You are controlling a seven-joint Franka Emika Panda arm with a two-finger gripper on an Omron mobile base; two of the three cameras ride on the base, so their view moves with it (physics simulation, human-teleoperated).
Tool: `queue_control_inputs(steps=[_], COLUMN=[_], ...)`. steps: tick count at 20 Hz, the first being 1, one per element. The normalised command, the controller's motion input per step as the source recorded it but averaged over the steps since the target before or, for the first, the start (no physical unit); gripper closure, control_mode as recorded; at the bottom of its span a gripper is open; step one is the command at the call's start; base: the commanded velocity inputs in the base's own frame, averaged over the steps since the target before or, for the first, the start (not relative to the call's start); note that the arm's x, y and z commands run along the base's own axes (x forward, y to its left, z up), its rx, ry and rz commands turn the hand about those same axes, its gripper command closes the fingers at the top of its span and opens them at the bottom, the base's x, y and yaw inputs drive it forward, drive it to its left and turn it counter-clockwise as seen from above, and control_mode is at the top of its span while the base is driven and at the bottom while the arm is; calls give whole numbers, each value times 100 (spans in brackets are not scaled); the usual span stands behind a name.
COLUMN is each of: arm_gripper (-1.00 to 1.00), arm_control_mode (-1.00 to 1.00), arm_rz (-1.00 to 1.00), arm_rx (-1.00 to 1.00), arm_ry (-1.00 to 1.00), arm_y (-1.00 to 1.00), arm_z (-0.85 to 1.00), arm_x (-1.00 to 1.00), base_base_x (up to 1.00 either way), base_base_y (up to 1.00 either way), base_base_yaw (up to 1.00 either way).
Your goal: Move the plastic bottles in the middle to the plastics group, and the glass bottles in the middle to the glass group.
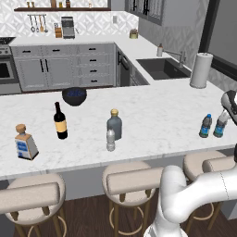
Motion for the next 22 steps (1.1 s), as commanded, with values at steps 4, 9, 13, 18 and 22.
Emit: queue_control_inputs(steps=[4, 9, 13, 18, 22], arm_gripper=[-100, -100, -100, -100, -100], arm_control_mode=[-100, -100, -100, -100, -100], arm_rz=[0, 0, -2, -5, -5], arm_rx=[0, 0, 0, 0, -1], arm_ry=[0, 0, -6, -6, -2], arm_y=[0, 0, 10, 34, 91], arm_z=[0, 2, 41, 48, 36], arm_x=[0, -7, -54, -73, -57], base_base_x=[0, 0, 0, 0, 0], base_base_y=[0, 0, 0, 0, 0], base_base_yaw=[0, 0, 0, 0, 0])
